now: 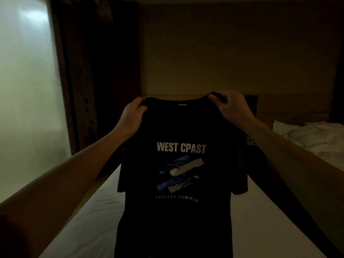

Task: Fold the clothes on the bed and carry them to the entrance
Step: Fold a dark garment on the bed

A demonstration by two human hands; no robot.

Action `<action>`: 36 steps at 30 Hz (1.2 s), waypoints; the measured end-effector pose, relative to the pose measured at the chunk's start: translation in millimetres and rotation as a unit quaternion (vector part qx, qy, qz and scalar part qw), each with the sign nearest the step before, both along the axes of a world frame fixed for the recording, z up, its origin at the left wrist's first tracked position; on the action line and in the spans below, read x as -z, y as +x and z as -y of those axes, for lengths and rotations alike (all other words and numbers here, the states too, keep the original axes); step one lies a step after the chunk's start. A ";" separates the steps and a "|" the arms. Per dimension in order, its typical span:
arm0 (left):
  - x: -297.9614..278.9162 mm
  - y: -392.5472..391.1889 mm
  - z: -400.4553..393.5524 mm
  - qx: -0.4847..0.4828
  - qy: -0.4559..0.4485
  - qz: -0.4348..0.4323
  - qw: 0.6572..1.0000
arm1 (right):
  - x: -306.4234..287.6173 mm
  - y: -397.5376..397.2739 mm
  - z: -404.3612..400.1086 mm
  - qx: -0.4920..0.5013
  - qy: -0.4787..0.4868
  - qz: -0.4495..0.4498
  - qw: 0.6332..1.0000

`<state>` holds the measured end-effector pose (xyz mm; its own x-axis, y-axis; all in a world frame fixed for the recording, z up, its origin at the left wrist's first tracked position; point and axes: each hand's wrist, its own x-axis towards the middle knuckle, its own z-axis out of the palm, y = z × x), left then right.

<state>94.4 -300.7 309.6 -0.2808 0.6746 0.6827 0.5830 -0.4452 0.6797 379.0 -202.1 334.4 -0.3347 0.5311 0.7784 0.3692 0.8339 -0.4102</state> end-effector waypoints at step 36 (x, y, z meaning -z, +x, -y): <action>433.4 -161.8 -294.5 -0.130 -0.367 0.036 0.920 | 478.8 -145.6 -317.6 0.086 -0.445 0.288 0.843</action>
